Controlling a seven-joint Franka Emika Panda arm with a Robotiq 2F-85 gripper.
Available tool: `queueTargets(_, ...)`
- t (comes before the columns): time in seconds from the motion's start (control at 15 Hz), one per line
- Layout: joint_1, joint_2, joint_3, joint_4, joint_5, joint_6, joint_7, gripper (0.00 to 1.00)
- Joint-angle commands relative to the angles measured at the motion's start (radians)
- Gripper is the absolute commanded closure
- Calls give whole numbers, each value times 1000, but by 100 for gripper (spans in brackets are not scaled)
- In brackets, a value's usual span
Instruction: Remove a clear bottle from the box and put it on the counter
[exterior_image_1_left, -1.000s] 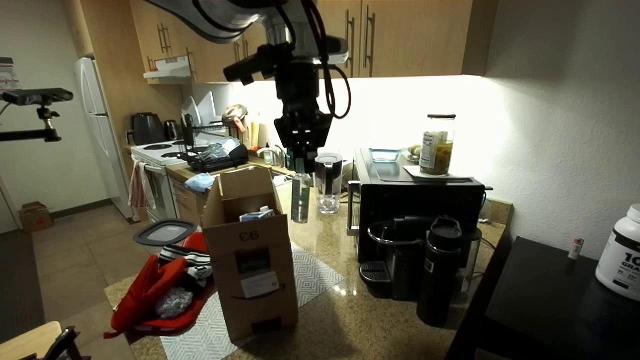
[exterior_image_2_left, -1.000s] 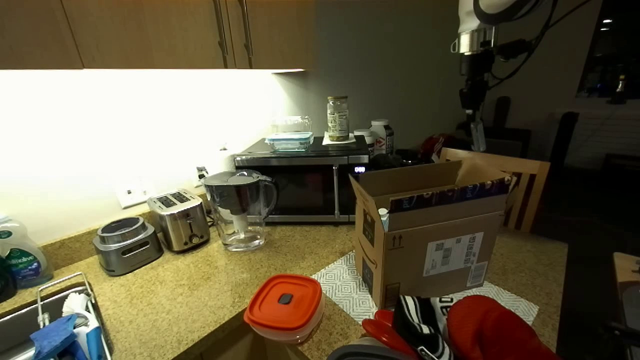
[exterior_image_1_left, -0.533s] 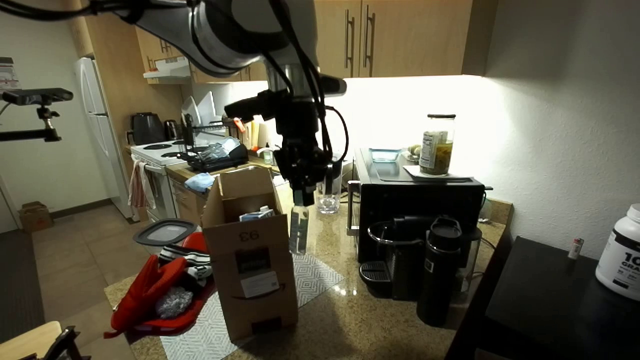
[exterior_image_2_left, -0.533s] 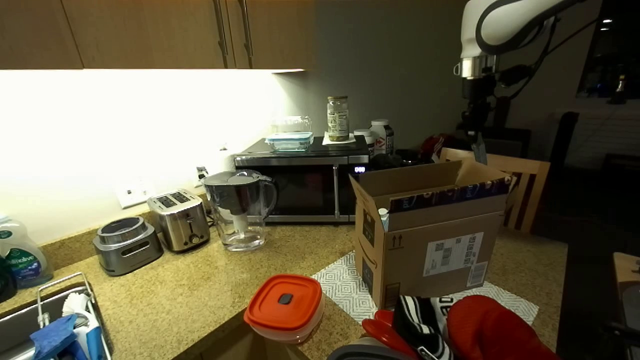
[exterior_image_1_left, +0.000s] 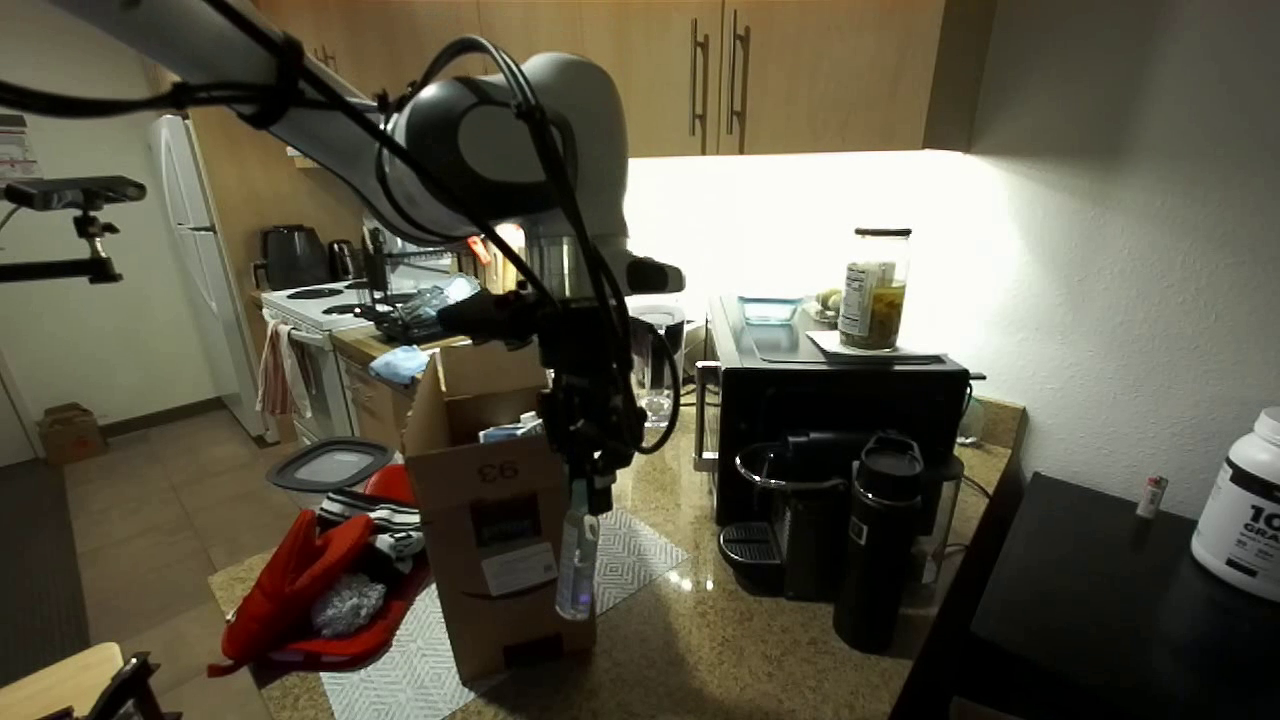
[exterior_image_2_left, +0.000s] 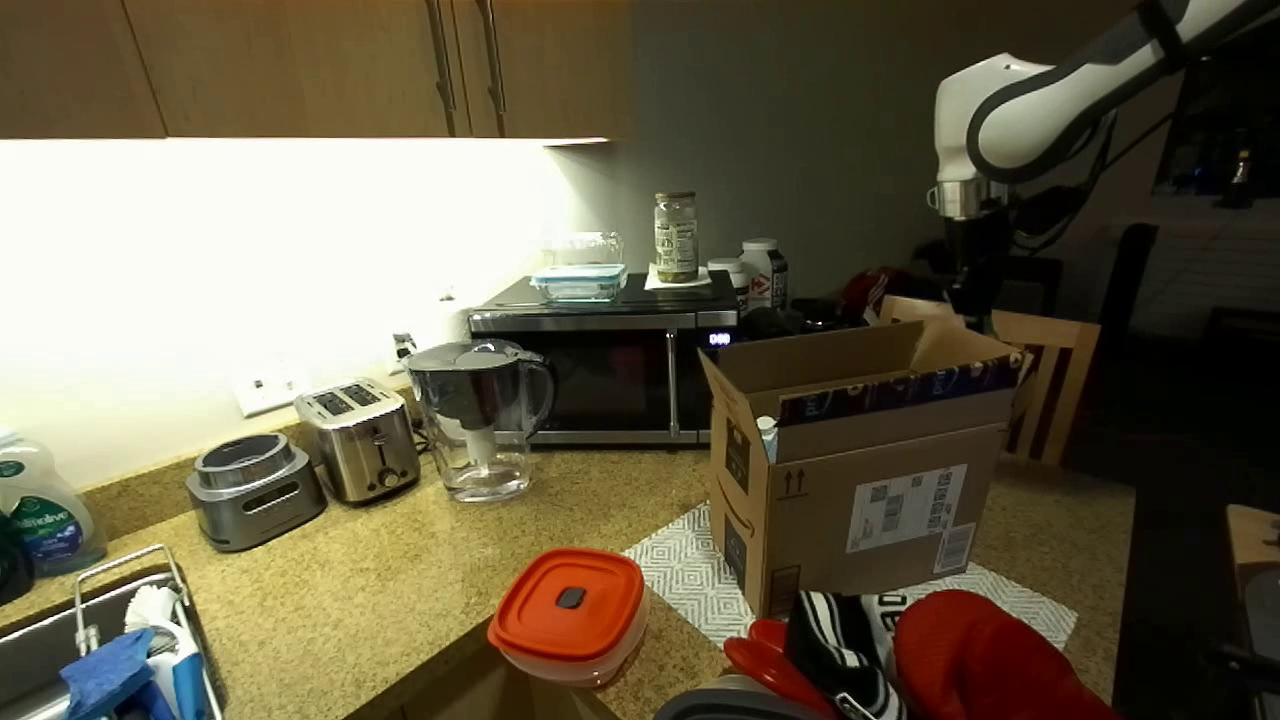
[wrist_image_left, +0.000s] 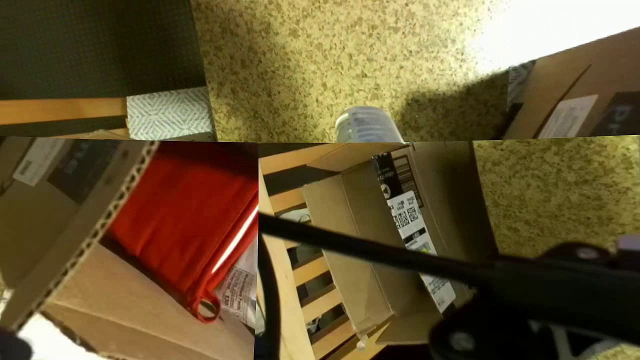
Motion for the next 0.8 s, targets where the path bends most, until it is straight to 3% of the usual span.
queueTargets(0.0, -26, -2, -7, -60, -56, 56, 47, 94)
queueTargets(0.73, -48, 73, -42, -210, -91, 335, 162, 94)
